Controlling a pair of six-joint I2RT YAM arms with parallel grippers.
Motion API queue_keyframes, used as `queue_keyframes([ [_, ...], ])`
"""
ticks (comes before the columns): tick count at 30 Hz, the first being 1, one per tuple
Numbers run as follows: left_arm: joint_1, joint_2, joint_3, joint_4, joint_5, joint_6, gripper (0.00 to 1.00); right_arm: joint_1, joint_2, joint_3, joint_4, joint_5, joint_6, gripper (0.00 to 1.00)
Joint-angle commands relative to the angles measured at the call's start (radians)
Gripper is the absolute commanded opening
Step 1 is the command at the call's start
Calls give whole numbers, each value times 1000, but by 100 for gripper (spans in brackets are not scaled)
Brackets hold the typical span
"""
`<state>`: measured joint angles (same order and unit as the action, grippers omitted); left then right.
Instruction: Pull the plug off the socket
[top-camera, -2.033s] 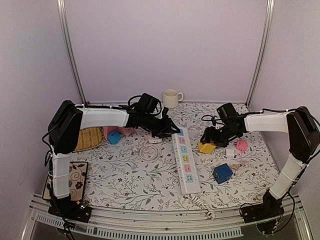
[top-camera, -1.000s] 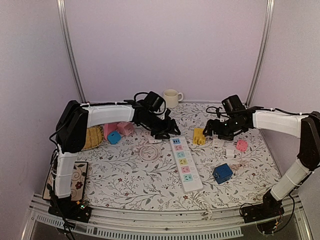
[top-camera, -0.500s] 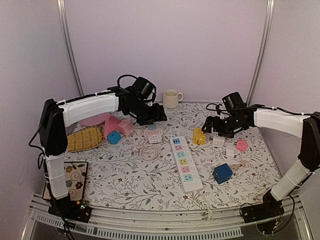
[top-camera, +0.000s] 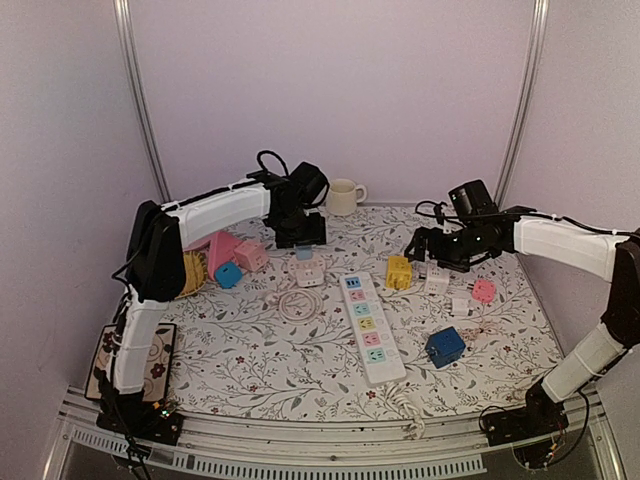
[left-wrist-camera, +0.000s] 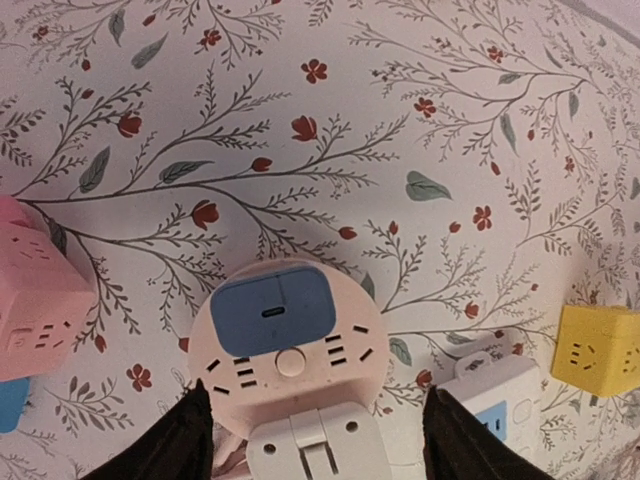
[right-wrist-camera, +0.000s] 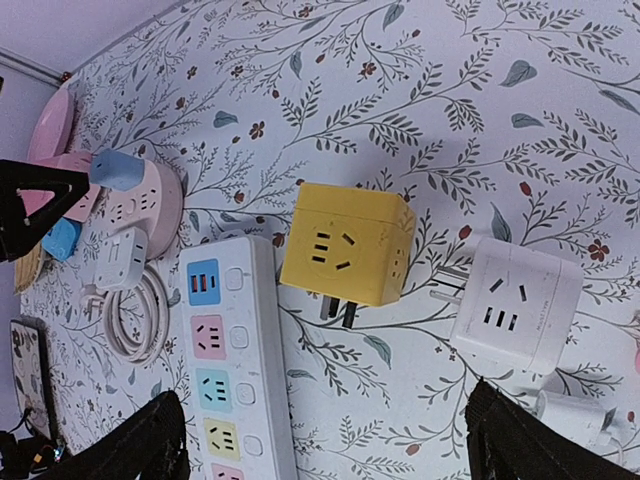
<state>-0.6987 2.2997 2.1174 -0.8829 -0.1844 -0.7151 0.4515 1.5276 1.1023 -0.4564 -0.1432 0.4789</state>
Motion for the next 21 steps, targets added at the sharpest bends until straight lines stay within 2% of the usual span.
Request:
queue_keyframes([
  [1,15,69,85,-77,-88,-28,71,4,-44,-9,-1,-9,9,99],
  [8,41,190,238,-95,-92,-25,65,9,-60,-26,-1,-11,21,99],
  [12,42,199,237,-100,-95,-24,58,10,-72,-40,-1,-8,28,99],
  [21,42,223,236,-104,-74,-19,53,18,-58,-32,5,-16,35,99],
])
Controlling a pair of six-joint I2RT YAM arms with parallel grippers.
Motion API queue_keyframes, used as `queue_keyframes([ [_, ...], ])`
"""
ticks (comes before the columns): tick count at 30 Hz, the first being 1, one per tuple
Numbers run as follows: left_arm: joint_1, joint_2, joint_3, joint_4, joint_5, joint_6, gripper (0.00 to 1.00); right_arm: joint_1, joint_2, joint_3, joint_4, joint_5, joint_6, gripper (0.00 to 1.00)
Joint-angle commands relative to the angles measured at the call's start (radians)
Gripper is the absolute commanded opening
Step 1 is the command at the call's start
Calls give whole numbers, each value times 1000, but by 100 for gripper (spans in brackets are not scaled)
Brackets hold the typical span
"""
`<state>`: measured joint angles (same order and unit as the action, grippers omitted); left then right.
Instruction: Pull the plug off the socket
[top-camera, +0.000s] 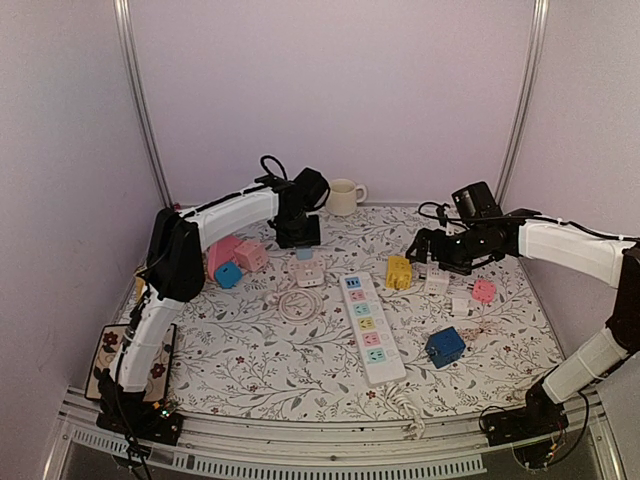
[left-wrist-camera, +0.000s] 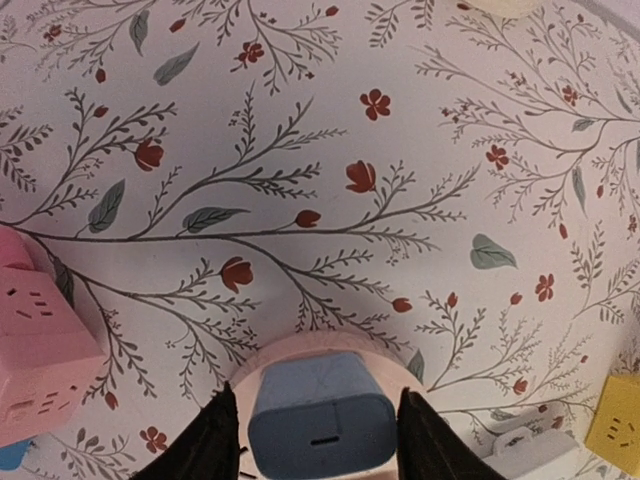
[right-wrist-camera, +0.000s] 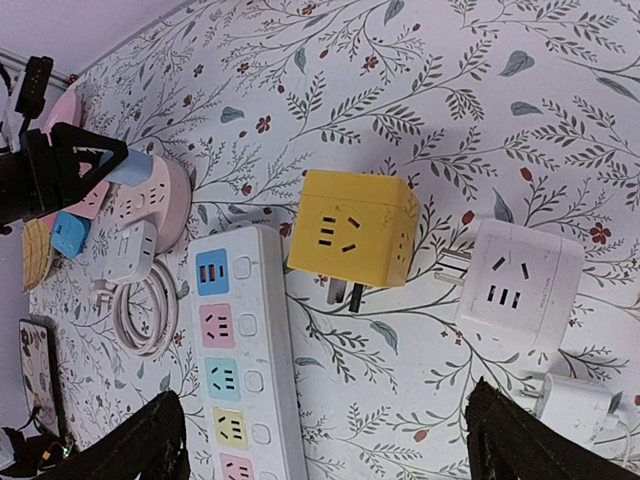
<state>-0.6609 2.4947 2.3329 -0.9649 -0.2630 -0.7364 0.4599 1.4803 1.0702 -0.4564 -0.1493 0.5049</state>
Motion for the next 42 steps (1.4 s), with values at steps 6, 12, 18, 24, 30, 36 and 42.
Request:
queue_keyframes([
  [6,5,38,22,-20,28,15,42,22,-3,7,8,-11,13,99],
  [12,4,3,4,-21,38,26,17,38,-5,5,14,-13,22,99],
  [18,-5,-130,-114,58,58,26,10,62,7,19,36,-25,31,99],
  [24,-27,-315,-337,212,109,5,9,87,41,35,91,-93,41,99],
  [30,-41,-504,-603,418,209,-75,9,125,84,38,173,-163,69,99],
  [36,-65,-646,-757,546,269,-110,9,174,141,66,239,-207,82,99],
  [42,-101,-712,-829,632,305,-114,9,231,176,106,282,-222,66,97],
])
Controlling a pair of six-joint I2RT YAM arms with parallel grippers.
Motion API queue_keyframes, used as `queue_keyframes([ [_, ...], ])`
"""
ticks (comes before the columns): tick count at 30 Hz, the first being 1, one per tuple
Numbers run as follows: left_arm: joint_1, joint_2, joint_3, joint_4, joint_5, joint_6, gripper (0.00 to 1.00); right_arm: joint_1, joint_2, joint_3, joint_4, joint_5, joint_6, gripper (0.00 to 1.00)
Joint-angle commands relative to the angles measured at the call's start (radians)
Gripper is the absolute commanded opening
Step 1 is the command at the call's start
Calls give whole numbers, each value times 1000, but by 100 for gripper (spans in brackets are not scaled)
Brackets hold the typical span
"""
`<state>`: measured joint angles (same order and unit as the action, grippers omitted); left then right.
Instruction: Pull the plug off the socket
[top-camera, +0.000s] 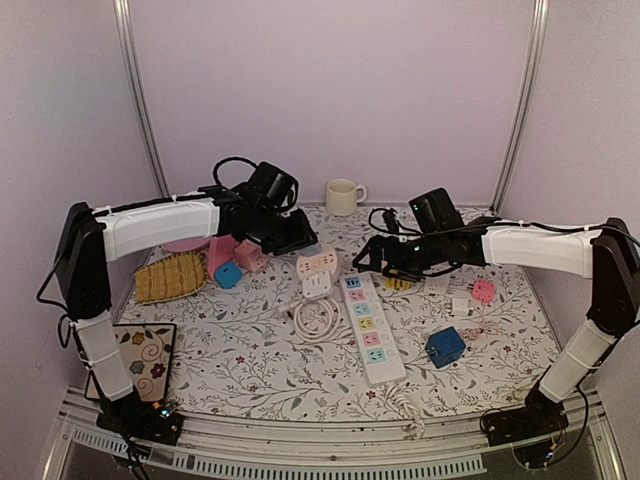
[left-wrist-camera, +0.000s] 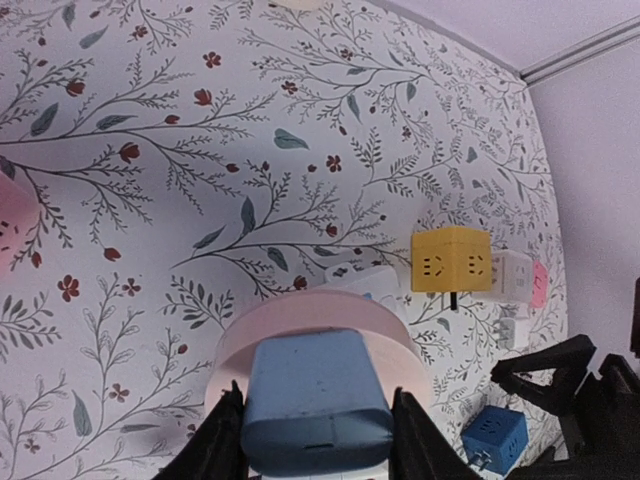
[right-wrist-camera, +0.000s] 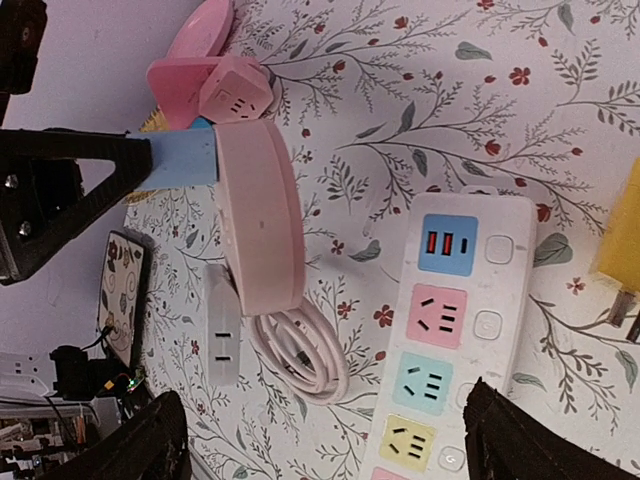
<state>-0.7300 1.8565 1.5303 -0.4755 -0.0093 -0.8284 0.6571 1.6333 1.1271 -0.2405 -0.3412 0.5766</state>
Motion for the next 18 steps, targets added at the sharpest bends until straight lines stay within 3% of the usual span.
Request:
queue_keyframes([
  [1,-37,-81,-32,153,58,-23,9,39,29,57,68,-32,-8,97],
  [9,-69,-133,-84,240,99,-23,9,54,53,65,87,-52,5,88],
  [18,-105,-158,-138,315,133,-18,9,55,41,37,120,-74,41,66],
])
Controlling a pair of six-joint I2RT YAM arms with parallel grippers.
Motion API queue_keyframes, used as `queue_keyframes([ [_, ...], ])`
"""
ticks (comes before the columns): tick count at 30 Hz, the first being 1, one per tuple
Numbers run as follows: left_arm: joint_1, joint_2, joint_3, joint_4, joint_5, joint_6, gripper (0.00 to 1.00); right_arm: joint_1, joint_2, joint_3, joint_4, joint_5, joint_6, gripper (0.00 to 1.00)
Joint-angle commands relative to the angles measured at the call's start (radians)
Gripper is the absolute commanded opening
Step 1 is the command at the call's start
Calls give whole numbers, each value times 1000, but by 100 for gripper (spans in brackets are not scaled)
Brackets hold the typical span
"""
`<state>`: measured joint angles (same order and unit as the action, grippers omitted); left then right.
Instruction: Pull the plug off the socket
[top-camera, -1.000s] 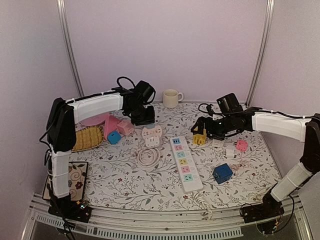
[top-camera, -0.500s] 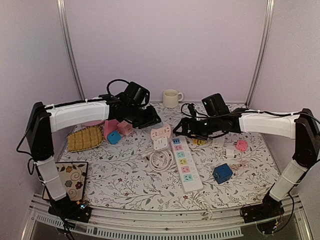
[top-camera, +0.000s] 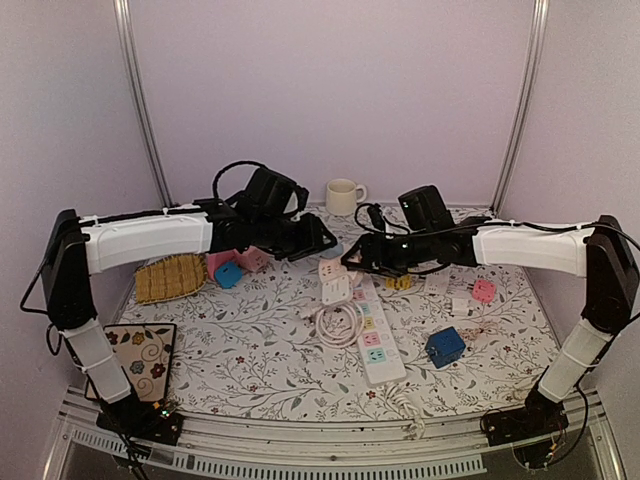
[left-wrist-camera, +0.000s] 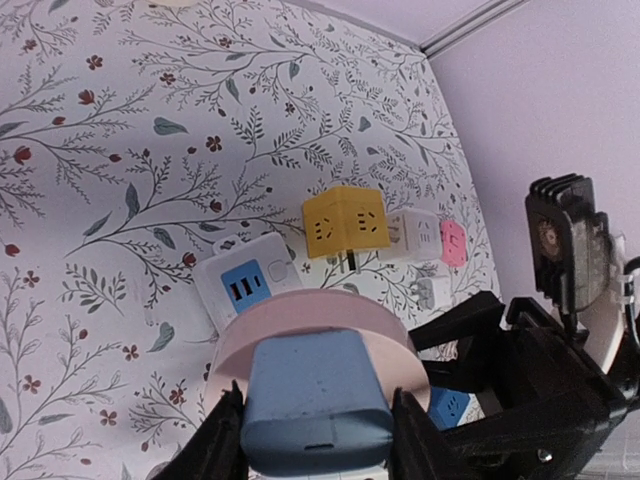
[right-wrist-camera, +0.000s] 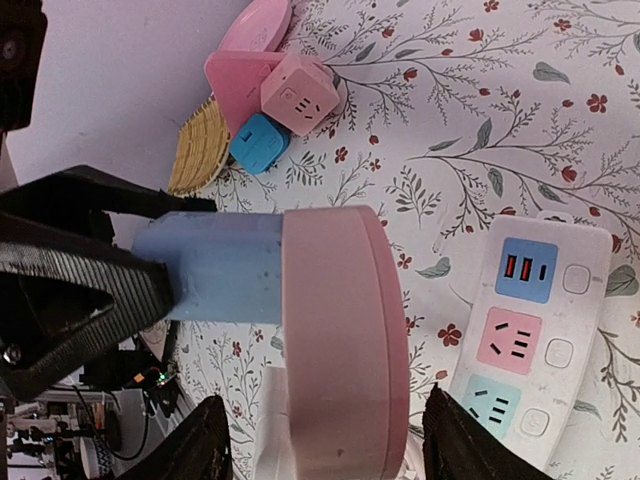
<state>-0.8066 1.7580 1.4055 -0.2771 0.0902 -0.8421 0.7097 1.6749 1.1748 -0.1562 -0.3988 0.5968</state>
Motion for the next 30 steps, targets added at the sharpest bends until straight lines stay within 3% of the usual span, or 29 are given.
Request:
queue_keyframes([
  [1,-33,-64,-21,126,33,-2,9,3,-2,-13,39,-17,22,63],
  [10,-49,-105,-82,182,14,-6,9,2,-14,-29,40,-18,36,26],
  [15,-56,-121,-103,206,9,5,9,3,-17,-20,8,11,44,11],
  [21,-93,-135,-106,238,-15,47,9,2,-38,-10,-69,124,41,5],
  [30,-96,-192,-155,316,-22,67,10,1,-63,-18,-108,227,27,4],
])
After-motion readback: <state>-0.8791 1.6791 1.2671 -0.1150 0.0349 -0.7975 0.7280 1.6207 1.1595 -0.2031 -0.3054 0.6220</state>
